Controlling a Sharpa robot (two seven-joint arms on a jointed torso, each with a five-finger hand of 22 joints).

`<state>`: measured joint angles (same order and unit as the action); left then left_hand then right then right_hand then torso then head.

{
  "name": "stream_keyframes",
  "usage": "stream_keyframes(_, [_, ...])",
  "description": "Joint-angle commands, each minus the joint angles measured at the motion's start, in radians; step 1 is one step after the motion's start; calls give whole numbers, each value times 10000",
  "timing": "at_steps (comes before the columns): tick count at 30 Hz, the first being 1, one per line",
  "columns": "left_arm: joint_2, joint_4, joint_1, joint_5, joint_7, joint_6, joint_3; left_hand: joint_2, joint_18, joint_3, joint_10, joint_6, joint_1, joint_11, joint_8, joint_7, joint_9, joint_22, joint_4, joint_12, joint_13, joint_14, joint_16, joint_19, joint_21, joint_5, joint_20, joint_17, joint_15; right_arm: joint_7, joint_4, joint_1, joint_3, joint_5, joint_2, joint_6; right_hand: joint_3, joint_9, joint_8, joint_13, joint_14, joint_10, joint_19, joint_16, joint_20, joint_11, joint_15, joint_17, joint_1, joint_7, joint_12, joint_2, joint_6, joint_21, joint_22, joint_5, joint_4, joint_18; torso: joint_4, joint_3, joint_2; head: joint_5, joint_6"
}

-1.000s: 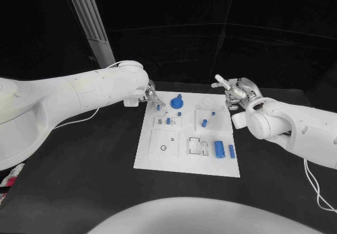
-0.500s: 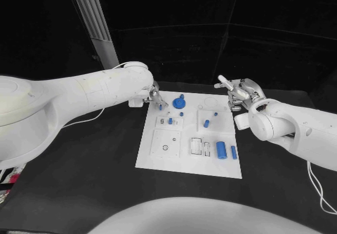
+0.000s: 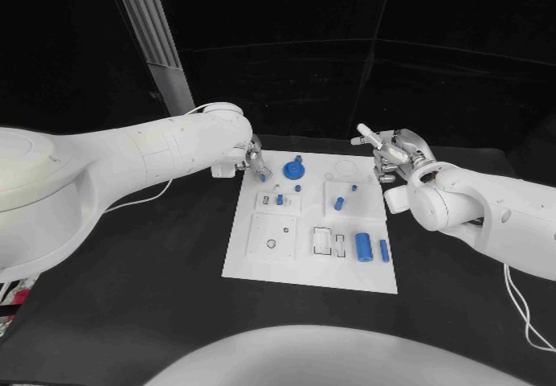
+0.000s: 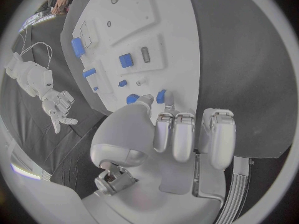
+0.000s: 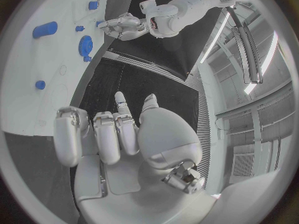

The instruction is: Assemble the parts on the task board

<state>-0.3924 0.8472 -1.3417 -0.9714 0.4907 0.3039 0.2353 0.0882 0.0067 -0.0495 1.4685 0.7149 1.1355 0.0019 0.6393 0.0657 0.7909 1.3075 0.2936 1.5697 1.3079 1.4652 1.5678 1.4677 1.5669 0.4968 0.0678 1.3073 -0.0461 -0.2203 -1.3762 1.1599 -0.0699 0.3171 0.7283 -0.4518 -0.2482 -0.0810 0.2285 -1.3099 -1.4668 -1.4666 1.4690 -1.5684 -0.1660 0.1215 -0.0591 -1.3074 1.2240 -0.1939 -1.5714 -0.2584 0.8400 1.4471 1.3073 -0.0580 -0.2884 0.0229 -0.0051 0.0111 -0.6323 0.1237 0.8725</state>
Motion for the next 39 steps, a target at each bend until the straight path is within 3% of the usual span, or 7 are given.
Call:
stream_keyframes(1, [18, -21, -5, 65, -56, 180, -3, 50, -67, 111, 1023, 73, 156, -20, -56, -23, -25, 2633, -15, 11, 2629, 1056, 30, 1031, 39, 86, 14, 2635, -31, -23, -8, 19, 5, -6, -5, -49, -48, 15, 44, -2609, -1040, -1042, 148, -24, 36, -50, 43, -2634, 35, 43, 7, -18, -24, -66, 2044, -58, -5, 127, 4, 0, 0, -19, 2])
stream_keyframes(14, [29, 5, 19, 211, -56, 210, -3, 123, -67, 435, 1023, 90, 656, -36, -104, -41, -90, 2633, -28, 11, 2629, 1056, 30, 1031, 39, 379, -2, 2635, -50, -10, 4, 19, 5, -6, -15, -39, -48, 15, 44, -2609, -1040, -1042, 148, -24, 36, -50, 43, -2634, 35, 43, 7, -18, -24, -66, 2044, -58, -5, 127, 5, 0, 0, -57, 2])
stream_keyframes(18, [23, 12, 21, 280, -85, 199, -3, 66, -67, 577, 1023, 125, 821, -42, -112, -44, -114, 2633, -16, 11, 2629, 1056, 30, 1031, 39, 880, -9, 2635, -54, -4, 6, 19, 5, -6, -15, -33, -48, 15, 44, -2609, -1040, -1042, 148, -24, 36, -50, 43, -2634, 35, 43, 7, -18, -24, -66, 2044, -58, -5, 127, 6, -3, 0, -77, 2])
stream_keyframes(29, [-16, 6, 22, 341, -118, 181, -3, 50, -67, 721, 1023, 294, 931, -84, -62, -95, -107, 2633, -29, 11, 2629, 1056, 30, 1031, 39, 1115, -12, 2635, -60, 5, 13, 19, 5, -6, -9, -29, -48, 15, 44, -2609, -1040, -1042, 148, -24, 36, -50, 43, -2634, 35, 43, 7, -18, -24, -66, 2044, -58, -5, 127, 7, -1, 0, -95, 2])
stream_keyframes(34, [-29, 15, 23, 345, -167, 203, -3, 29, -67, 932, 1023, 361, 1049, -108, -80, -114, -104, 2633, -16, 11, 2629, 1056, 30, 1031, 39, 1574, -28, 2635, -81, 8, 16, 19, 5, -6, -8, -30, -56, 16, 58, -2609, -1040, -1042, 144, -24, 37, -51, 44, -2634, 65, 44, 7, -38, -25, -74, 2042, -63, -8, 129, 7, -1, -2, -94, 2])
stream_keyframes(39, [-28, 11, 23, 350, -226, 212, -3, 59, -67, 1004, 1023, 390, 1068, -118, -85, -129, -105, 2633, -18, 11, 2629, 1056, 30, 1031, 39, 1651, -32, 2635, -85, 12, 18, 19, 5, -6, -9, -30, -56, 16, 58, -2609, -1040, -1042, 144, -24, 37, -51, 44, -2634, 65, 44, 7, -38, -25, -74, 2042, -63, -8, 129, 2, -1, -2, -92, 2])
